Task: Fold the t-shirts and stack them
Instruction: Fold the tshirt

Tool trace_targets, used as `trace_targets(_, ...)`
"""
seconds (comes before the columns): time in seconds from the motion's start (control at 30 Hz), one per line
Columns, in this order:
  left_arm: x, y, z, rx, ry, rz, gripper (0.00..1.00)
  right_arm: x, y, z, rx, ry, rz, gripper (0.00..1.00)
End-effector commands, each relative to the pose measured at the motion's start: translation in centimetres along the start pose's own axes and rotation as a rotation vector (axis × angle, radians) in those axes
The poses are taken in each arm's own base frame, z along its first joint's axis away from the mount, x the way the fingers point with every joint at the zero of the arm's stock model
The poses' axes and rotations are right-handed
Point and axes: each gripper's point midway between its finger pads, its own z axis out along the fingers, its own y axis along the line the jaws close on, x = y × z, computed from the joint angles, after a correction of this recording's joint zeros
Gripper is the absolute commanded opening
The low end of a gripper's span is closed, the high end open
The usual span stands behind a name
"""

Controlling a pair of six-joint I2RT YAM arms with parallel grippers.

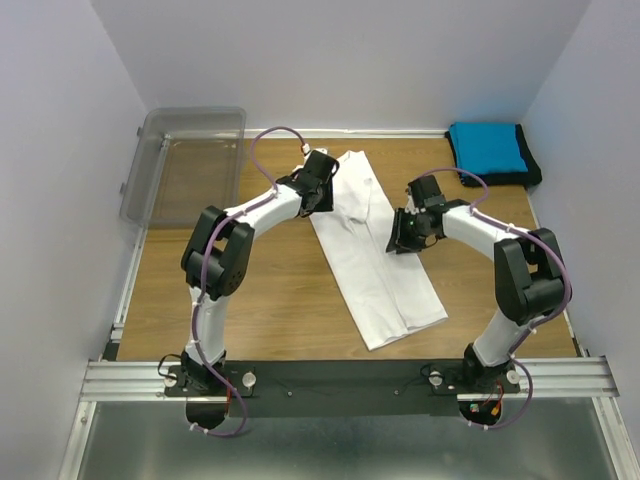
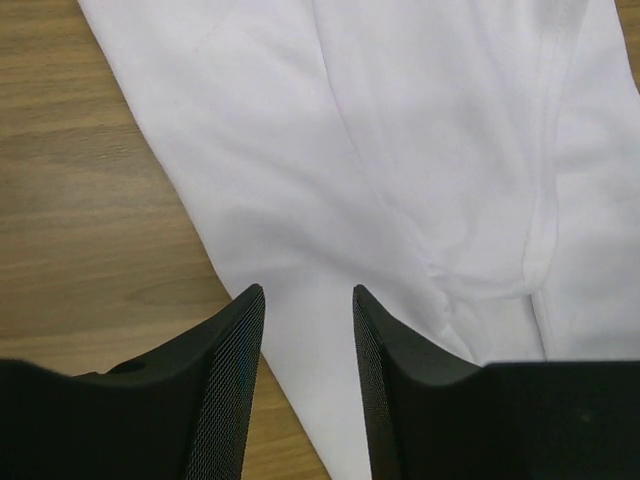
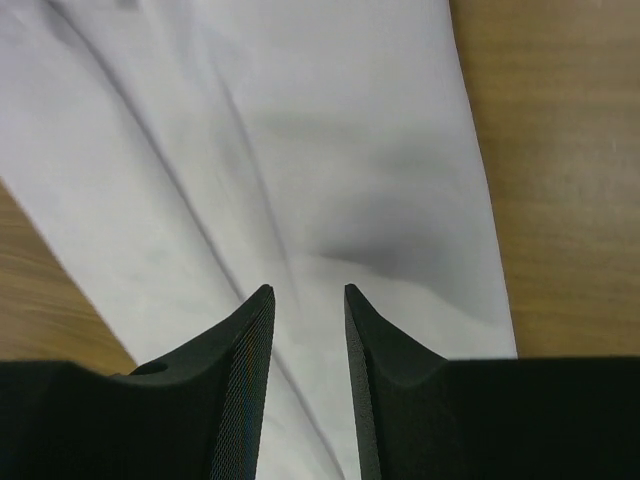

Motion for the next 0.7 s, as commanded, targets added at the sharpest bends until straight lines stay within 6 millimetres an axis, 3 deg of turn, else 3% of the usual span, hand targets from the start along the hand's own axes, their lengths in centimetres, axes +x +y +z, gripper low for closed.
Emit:
trace_targets(0.0, 0.9, -0.2, 1.5, -0.006, 0.048, 0.046, 0.48, 3.6, -2.4, -0.8, 0.182, 0.042, -0.052, 0.41)
trace_targets(0.2, 2.5, 0.1, 4.4, -0.031, 0.102, 0.078, 0.48, 6.8, -1.0, 0.2, 0.221, 0.097, -0.087, 0.41)
trace_targets(0.33, 2.4, 0.2, 6.5, -0.054, 0.111, 0.086, 0.48, 8.5, 0.3, 1.3, 0.212, 0.147, -0.110, 0.41)
trace_targets(0.47, 2.5, 0.6, 8.5, -0.064, 0.137, 0.084, 0.48, 8.6, 1.2, 2.2, 0.205, 0.168, -0.136, 0.41)
trace_targets(0.6, 0.8, 1.3, 10.6, -0.077, 0.113, 0.073, 0.47, 6.6, 2.5, 3.3, 0.192, 0.145, -0.151, 0.41)
trace_targets(0.67, -1.9, 1.2, 11.0, -0.062, 0.065, 0.055, 0.48, 5.8, 1.9, 4.2, 0.237, 0.129, -0.168, 0.41)
